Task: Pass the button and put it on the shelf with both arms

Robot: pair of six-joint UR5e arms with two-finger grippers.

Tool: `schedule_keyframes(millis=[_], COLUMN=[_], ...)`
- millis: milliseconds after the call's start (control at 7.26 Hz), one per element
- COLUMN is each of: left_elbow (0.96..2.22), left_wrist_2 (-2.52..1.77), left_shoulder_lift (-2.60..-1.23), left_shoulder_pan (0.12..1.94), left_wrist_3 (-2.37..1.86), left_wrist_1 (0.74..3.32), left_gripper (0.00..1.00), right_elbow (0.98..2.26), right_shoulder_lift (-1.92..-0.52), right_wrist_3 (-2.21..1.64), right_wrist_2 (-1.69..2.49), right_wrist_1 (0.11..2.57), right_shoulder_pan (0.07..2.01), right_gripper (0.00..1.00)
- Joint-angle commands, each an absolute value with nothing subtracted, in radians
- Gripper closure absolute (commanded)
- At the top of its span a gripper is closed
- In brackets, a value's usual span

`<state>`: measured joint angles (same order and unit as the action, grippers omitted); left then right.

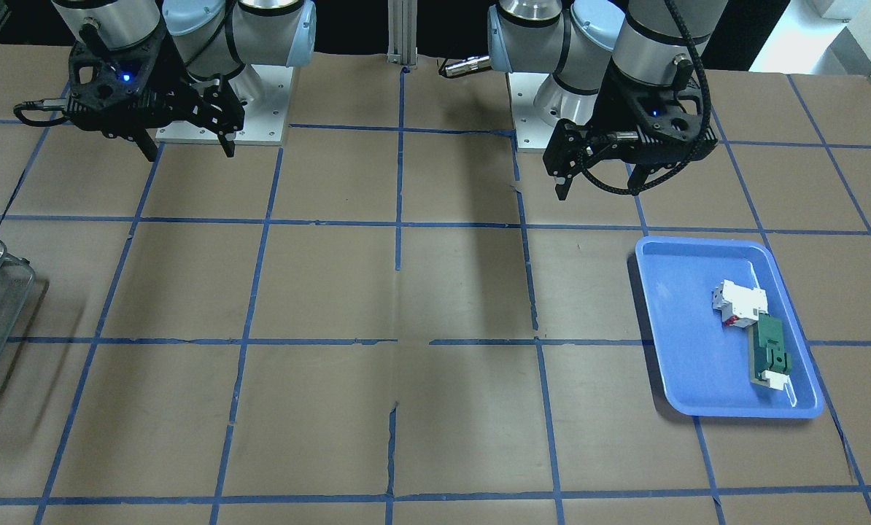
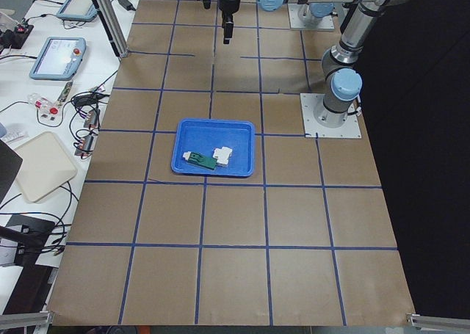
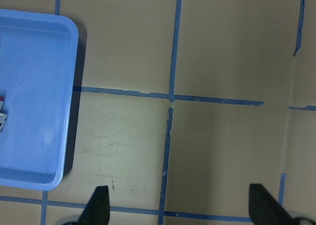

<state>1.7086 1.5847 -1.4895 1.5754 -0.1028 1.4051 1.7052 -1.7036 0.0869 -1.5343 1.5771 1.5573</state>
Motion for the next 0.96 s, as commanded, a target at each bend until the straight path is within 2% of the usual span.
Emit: schedule_keyframes(millis=[0, 826], left_elbow=[1.709, 1.712], left_wrist_2=[1.585, 1.583], left_shoulder_lift=[-1.489, -1.486], left_shoulder_pan=[1.575, 1.575], left_wrist_3=[-0.103, -0.103], left_wrist_1=[1.405, 1.405], left_gripper=[0.00, 0.00], right_elbow=[1.703, 1.713], right_shoulder_lift=[-1.701, -1.710], right_wrist_3=[0.081, 0.084], right_wrist_2=[-1.555, -1.592], right_wrist_1=[1.577, 1.572], right_shoulder_pan=[1.562, 1.554], right_gripper=[0.00, 0.00])
